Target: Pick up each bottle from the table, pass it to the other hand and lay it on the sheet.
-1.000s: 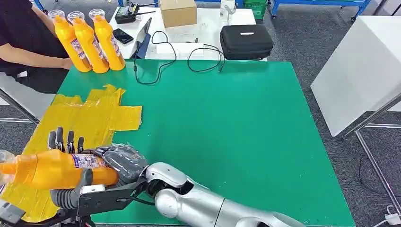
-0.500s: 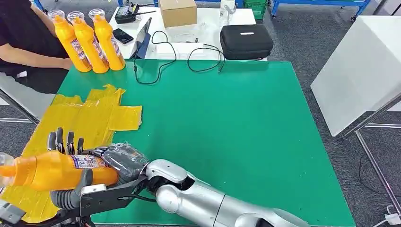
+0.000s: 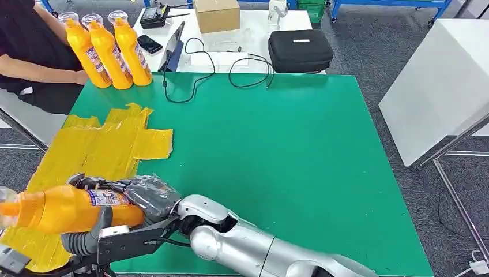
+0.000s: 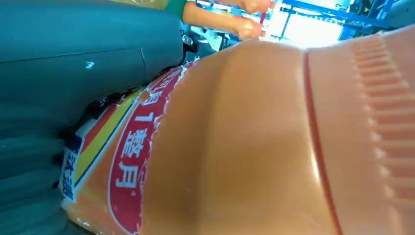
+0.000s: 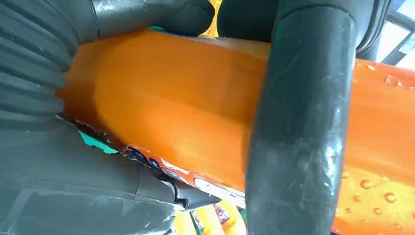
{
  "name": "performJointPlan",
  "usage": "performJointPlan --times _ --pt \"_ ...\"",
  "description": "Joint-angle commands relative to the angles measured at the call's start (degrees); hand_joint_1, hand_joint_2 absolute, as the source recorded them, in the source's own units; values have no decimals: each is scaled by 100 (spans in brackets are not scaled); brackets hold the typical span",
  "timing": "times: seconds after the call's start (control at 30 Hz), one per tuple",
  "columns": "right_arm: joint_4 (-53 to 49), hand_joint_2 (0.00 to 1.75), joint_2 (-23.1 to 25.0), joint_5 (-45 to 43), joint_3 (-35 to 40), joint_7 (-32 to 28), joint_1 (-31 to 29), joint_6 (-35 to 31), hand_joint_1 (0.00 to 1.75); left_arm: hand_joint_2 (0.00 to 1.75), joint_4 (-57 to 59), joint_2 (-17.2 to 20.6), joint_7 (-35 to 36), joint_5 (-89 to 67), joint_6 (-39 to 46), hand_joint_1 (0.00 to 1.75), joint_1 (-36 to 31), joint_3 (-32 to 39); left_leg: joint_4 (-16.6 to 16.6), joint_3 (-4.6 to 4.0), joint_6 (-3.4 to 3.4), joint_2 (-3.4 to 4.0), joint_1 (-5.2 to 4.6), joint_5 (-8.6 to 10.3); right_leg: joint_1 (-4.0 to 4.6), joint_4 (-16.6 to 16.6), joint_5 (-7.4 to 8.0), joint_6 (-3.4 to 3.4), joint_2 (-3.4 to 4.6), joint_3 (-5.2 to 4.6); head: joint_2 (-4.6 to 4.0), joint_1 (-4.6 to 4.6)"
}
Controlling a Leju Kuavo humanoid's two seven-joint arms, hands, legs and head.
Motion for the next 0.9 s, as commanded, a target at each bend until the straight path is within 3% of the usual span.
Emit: performJointPlan --times 0.03,0.37,0.53,0.63,0.67,0.7,0.73,0.77,0.9 --pt "108 175 9 133 788 -159 311 380 175 175 296 -1 66 46 55 175 -650 98 -11 20 -10 -11 4 -1 4 -13 -5 -2 -17 27 0 0" --pt "115 175 9 139 744 -148 317 358 175 175 318 8 60 61 35 175 -667 97 -11 34 -15 -14 6 -7 6 -14 -13 -3 -23 42 0 0" --pt "-263 175 9 418 828 230 866 13 175 175 252 -53 48 85 -43 175 -549 184 -16 45 -17 -12 7 -10 8 -20 -15 -5 -22 53 0 0" --pt "-496 175 9 454 686 490 875 -193 175 175 226 -42 69 89 -85 175 -639 136 -13 31 -14 -15 6 -6 6 -16 -13 -3 -26 38 0 0" --pt "-479 175 9 485 504 517 882 -313 133 175 203 -44 82 87 -57 175 -625 127 -13 38 -17 -15 7 -9 7 -16 -17 -4 -28 45 0 -2" --pt "-391 175 9 519 310 435 903 -356 0 175 180 -58 86 82 -48 175 -577 134 -8 20 -12 -15 7 -4 7 -12 -11 -3 -26 26 0 0" --pt "-312 175 9 569 9 358 936 -356 0 175 152 -60 65 54 -34 175 -546 131 -8 27 -15 -21 7 -6 7 -11 -15 -3 -33 35 0 -2" --pt "-280 0 9 703 -240 386 969 -367 0 175 125 -75 64 14 10 175 -532 147 -7 33 -16 -20 9 -8 9 -13 -17 -3 -33 42 0 0" --pt "-138 0 9 1098 -720 86 1136 -129 0 175 127 -120 56 33 -73 175 -471 251 -5 14 -9 -16 7 0 6 -10 -7 -3 -25 16 0 2"
